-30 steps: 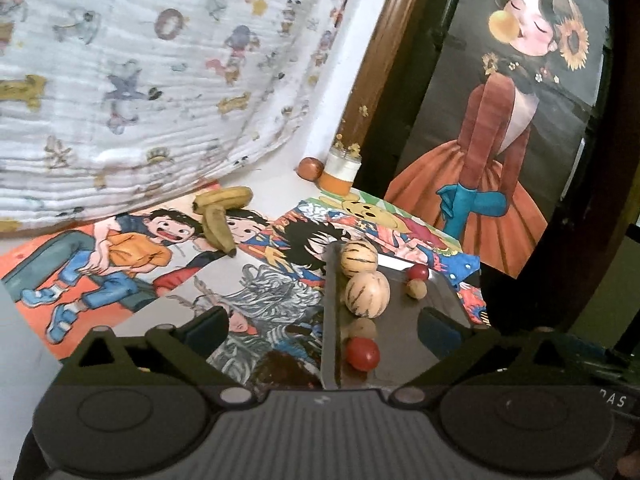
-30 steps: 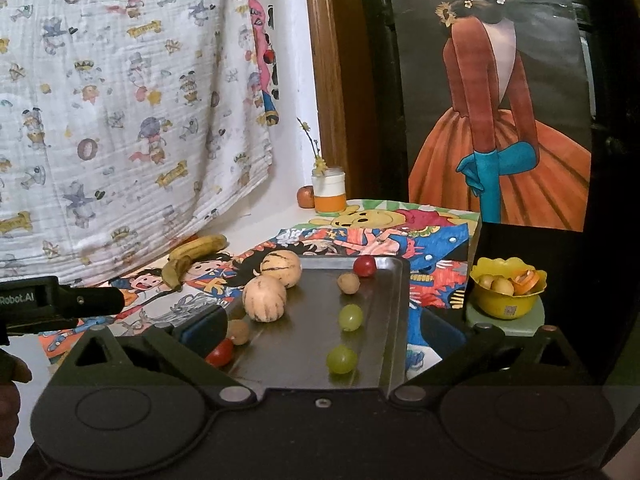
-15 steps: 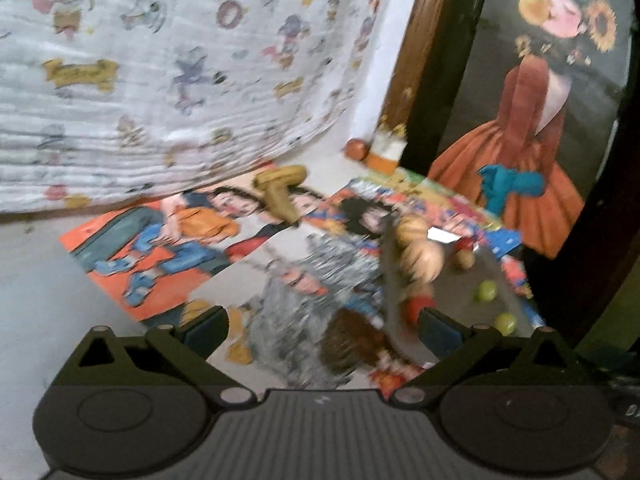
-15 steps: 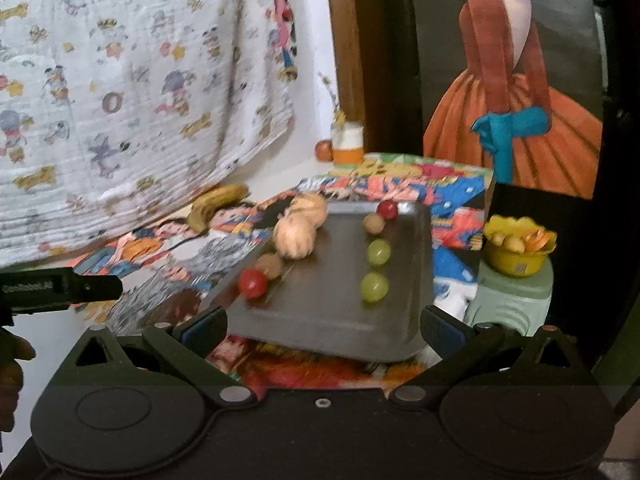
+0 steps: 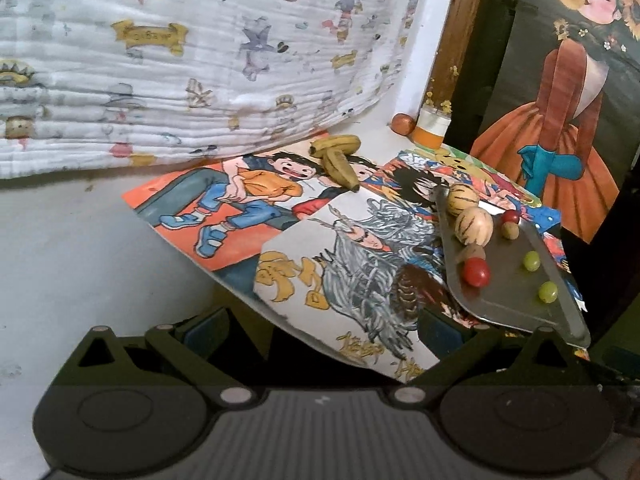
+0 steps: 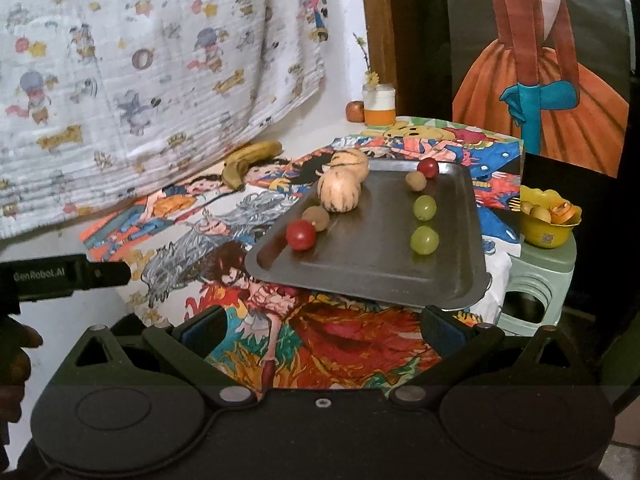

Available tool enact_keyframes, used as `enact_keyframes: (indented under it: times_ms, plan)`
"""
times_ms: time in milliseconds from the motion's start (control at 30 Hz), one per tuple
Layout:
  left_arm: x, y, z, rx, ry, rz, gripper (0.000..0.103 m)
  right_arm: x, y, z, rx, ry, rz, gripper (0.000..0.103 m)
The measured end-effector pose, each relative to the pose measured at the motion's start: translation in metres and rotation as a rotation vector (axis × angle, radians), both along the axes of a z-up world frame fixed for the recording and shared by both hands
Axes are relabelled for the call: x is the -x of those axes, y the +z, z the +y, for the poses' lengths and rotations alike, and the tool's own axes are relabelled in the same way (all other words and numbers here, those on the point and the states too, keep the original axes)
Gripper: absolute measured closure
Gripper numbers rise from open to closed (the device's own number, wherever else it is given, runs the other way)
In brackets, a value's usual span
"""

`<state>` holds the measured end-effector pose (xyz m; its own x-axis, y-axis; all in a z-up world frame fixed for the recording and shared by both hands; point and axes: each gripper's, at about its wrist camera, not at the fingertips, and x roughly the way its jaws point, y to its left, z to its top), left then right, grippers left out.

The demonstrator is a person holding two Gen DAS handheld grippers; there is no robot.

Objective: Organize fruits
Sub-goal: 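Withdraw both tools from the tray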

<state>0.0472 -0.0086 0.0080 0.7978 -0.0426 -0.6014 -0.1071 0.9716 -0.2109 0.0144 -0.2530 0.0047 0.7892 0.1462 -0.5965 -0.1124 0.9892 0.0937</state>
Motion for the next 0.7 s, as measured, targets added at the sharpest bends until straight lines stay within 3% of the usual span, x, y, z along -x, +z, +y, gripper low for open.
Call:
enact_keyframes:
  times_ms: [367,700]
  plan:
    - [-0.005,-0.01,0.015,0.025,0.023,0.03,0.0,-0.02,0.008,0.015,0.031,0.045,-0.006,0.001]
    - [-0.032,-0.006,0.031,0.037,0.055,0.017,0.0,-0.078,0.029,0.019,-0.134,0.067,0.042,0.001]
